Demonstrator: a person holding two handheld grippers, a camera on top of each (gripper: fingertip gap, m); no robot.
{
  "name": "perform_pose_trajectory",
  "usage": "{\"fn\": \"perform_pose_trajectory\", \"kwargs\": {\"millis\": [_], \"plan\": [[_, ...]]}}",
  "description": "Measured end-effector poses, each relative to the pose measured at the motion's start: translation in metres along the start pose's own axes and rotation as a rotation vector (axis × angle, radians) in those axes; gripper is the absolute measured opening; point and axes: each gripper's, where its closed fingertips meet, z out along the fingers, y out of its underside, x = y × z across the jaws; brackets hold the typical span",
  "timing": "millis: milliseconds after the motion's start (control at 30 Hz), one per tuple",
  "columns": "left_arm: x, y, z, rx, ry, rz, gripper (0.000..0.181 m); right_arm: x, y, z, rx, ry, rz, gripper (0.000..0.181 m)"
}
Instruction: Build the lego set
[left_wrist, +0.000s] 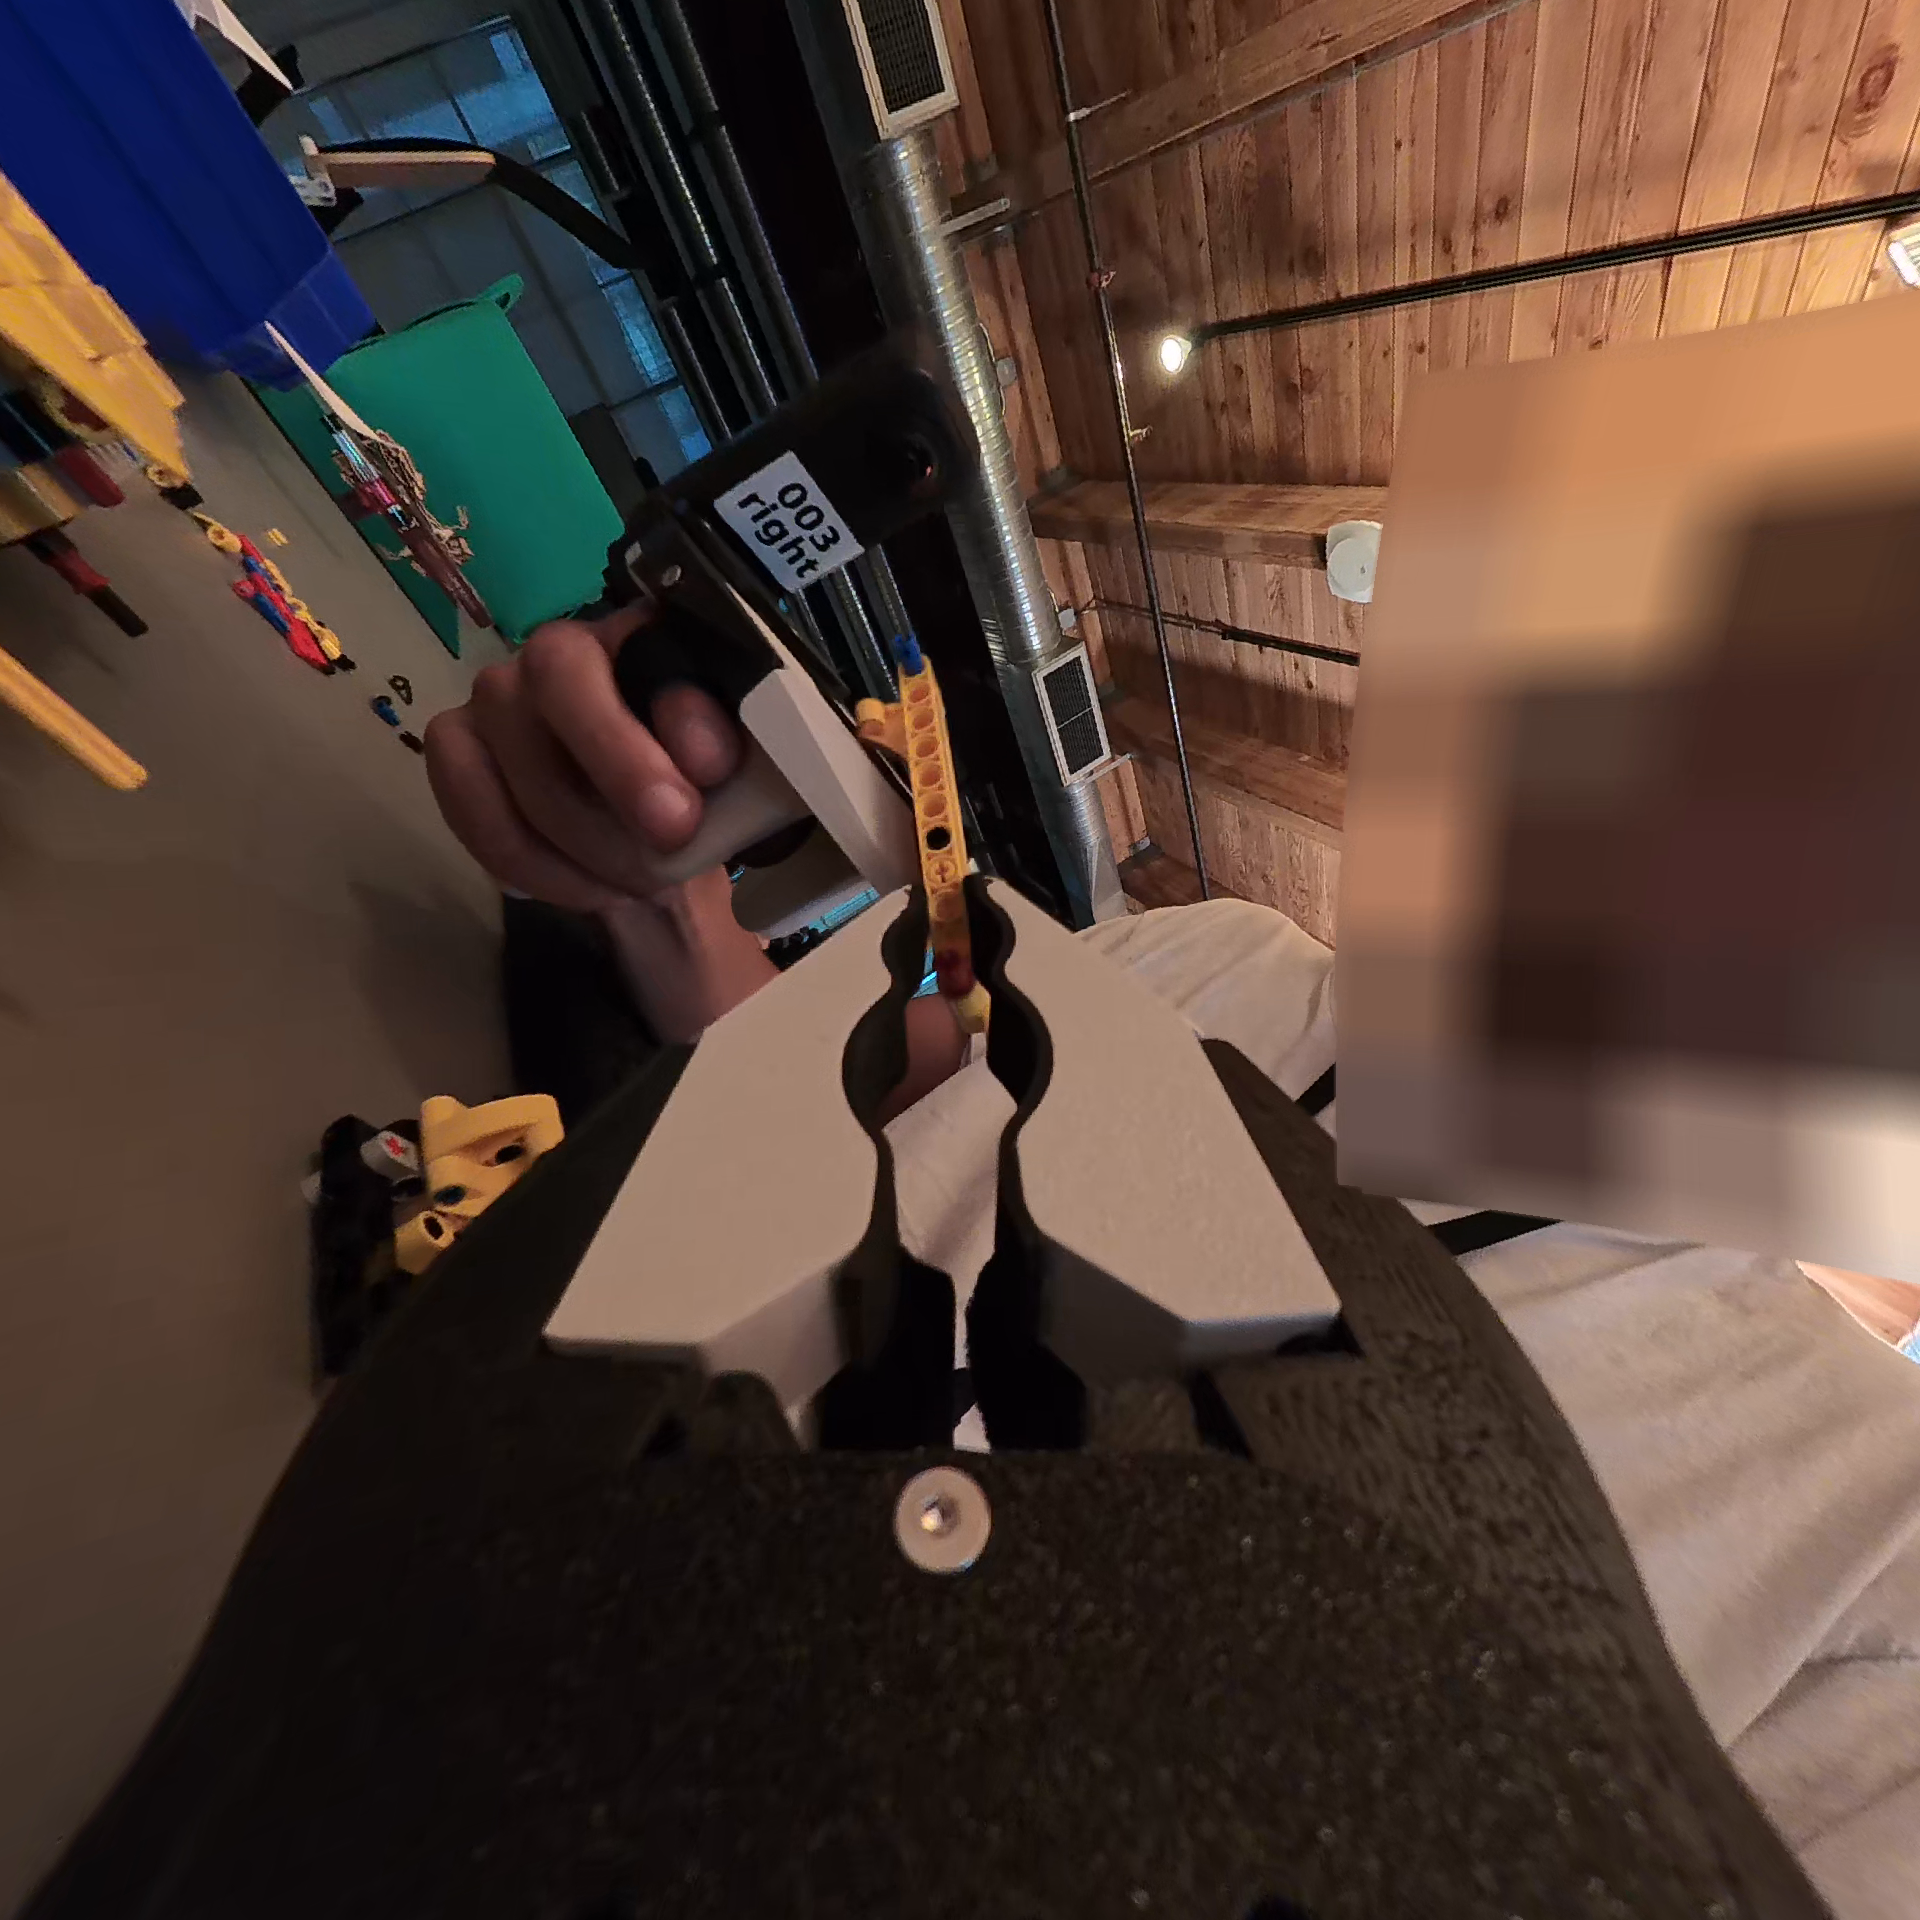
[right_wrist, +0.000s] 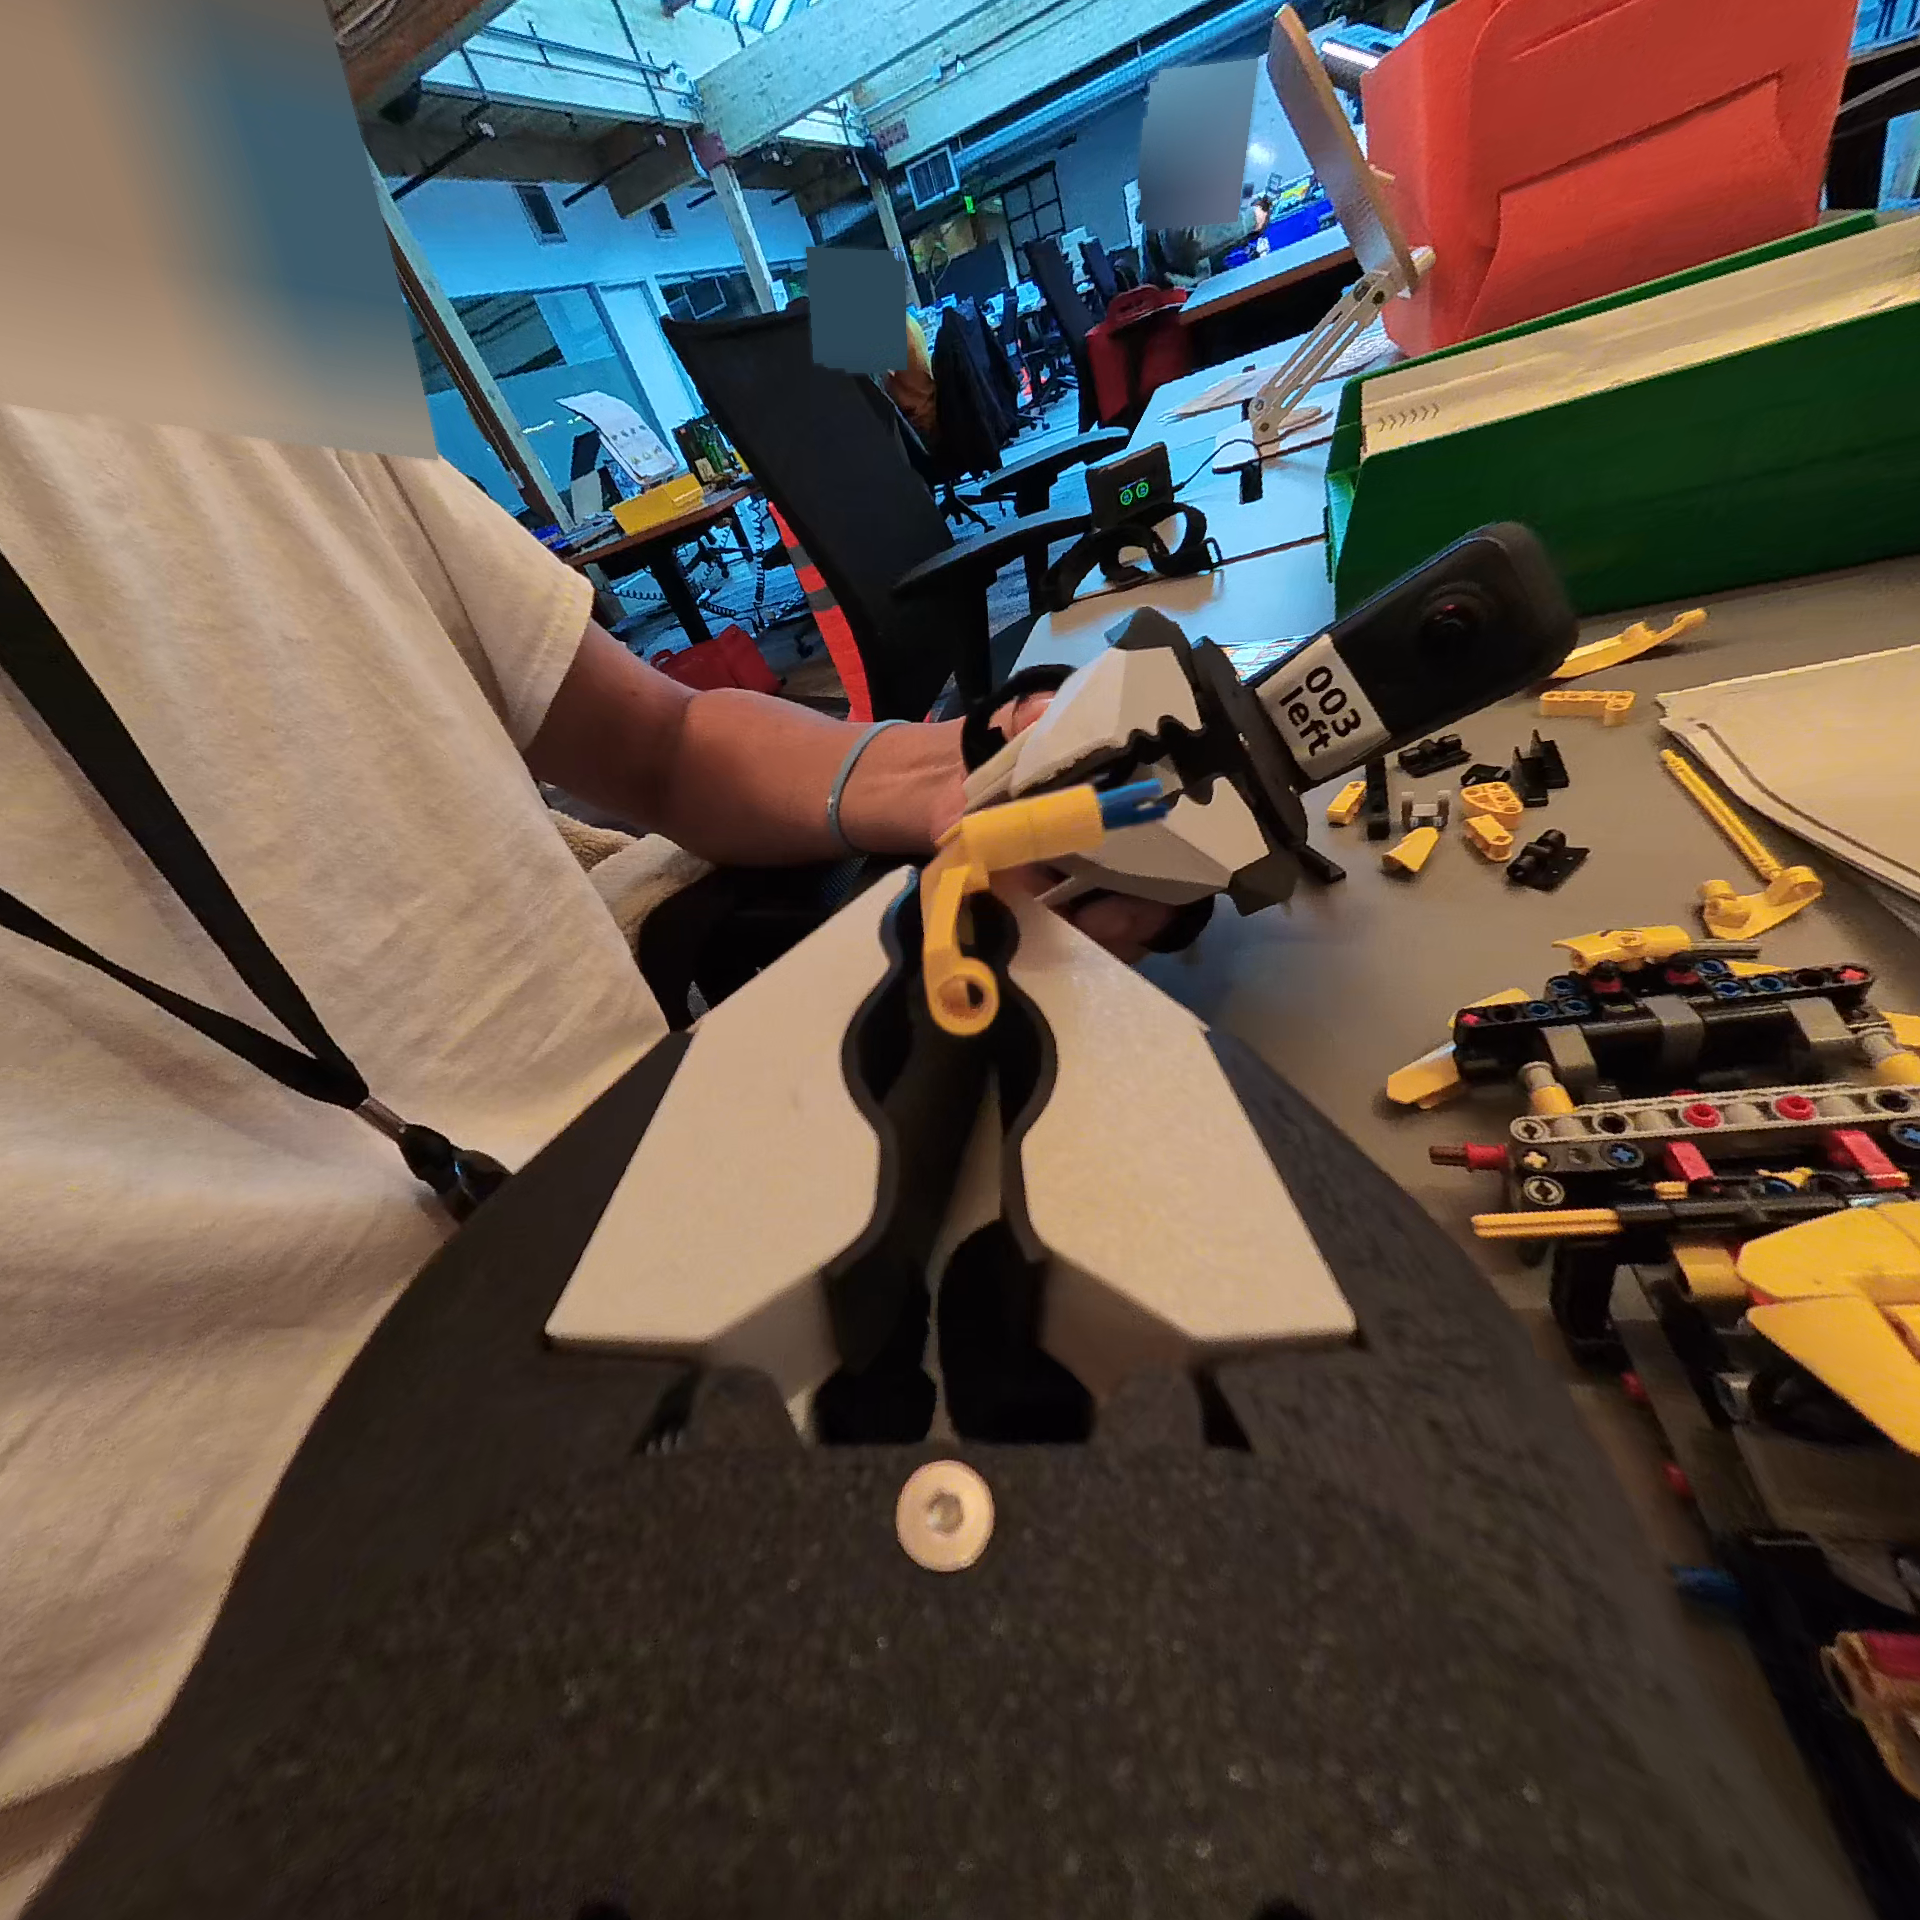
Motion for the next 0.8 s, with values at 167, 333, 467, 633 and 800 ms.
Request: {"fn": "perform_pose_trajectory", "kwargs": {"millis": [167,333,467,633,800], "plan": [[0.0,-0.001,-0.001,0.004,-0.002,0.003,0.006,0.004,0.002,-0.001,-0.004,0.016,0.013,0.015],[-0.002,0.0,0.0,0.002,-0.012,-0.001,0.006,0.004,0.004,0.0,-0.012,0.033,-0.018,0.008],[-0.002,0.0,0.001,0.004,-0.012,-0.003,0.007,0.003,0.004,0.0,-0.016,0.026,-0.021,0.007],[-0.011,-0.006,0.0,0.029,-0.099,0.066,0.009,0.006,0.002,-0.005,-0.007,0.052,0.008,0.004],[-0.023,-0.003,-0.017,-0.093,-0.382,0.439,0.024,0.013,0.013,-0.035,-0.01,0.146,0.056,0.004]]}}
